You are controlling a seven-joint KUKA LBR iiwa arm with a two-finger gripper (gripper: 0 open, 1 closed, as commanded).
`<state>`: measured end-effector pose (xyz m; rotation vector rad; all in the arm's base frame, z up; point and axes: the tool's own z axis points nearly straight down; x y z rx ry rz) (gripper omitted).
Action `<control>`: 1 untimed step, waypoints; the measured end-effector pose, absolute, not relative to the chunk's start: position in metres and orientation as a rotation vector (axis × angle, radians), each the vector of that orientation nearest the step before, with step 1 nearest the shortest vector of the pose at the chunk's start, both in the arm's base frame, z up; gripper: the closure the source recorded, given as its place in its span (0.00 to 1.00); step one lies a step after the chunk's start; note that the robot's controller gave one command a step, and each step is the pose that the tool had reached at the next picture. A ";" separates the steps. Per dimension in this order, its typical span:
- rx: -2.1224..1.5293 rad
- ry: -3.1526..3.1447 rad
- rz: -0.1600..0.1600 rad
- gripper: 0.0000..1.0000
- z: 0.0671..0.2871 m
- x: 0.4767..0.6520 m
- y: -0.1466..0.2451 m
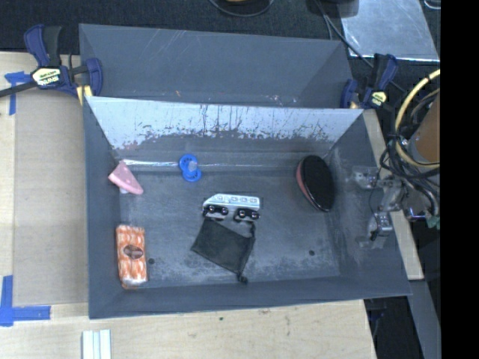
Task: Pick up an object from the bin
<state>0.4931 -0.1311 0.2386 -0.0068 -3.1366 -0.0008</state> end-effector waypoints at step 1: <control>0.000 -3.145 0.002 0.00 0.243 0.495 -0.130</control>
Offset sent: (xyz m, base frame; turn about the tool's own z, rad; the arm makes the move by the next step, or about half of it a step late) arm 0.0401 0.0080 -0.1245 -0.1663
